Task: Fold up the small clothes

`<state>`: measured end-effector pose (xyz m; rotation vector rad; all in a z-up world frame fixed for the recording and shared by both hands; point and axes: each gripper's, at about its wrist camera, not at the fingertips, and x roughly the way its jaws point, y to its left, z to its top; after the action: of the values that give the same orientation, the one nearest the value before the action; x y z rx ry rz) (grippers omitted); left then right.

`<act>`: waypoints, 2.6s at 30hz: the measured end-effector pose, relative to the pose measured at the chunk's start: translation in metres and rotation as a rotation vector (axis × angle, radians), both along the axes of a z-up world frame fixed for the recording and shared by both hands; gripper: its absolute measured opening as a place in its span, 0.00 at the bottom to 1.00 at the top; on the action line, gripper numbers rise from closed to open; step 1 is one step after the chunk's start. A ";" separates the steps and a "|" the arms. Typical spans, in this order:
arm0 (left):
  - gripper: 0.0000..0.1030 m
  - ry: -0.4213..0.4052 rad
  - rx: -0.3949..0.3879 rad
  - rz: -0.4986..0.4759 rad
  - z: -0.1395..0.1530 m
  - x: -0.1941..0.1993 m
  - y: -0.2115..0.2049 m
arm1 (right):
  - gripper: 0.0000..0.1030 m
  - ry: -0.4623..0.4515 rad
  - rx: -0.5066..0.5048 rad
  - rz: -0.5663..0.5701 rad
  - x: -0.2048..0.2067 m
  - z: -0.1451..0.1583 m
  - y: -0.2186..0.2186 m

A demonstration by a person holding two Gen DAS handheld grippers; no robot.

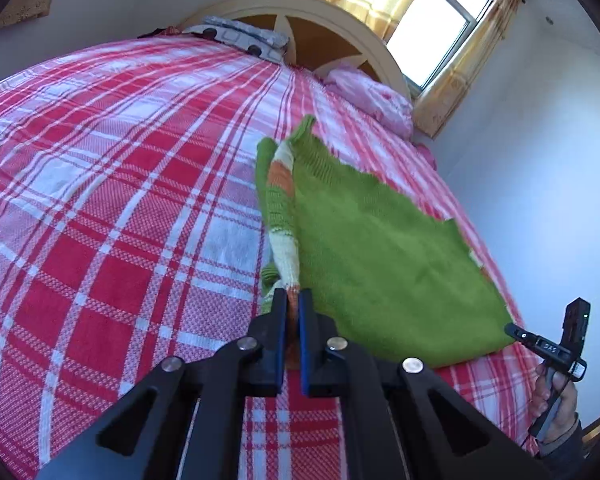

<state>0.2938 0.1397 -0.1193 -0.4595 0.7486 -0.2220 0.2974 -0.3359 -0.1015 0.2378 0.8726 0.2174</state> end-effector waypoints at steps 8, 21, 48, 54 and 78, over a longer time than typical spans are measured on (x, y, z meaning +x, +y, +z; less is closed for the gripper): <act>0.05 0.046 0.033 -0.009 -0.016 -0.008 -0.001 | 0.06 0.056 0.022 -0.010 -0.001 -0.022 -0.012; 0.06 0.021 0.186 -0.044 -0.011 -0.019 -0.019 | 0.53 -0.117 -0.086 0.055 0.000 0.033 0.047; 0.04 0.076 0.062 -0.013 -0.016 -0.015 0.000 | 0.57 -0.071 -0.134 0.156 -0.012 0.002 0.102; 0.04 0.061 0.093 -0.029 -0.015 -0.025 -0.006 | 0.57 -0.077 -0.143 0.183 -0.004 0.003 0.114; 0.68 0.024 0.174 0.075 -0.008 -0.039 0.003 | 0.61 -0.068 -0.239 0.354 0.034 0.009 0.216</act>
<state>0.2552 0.1428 -0.1272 -0.3251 0.7656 -0.0807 0.3317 -0.1202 -0.0927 -0.1489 0.8612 0.4442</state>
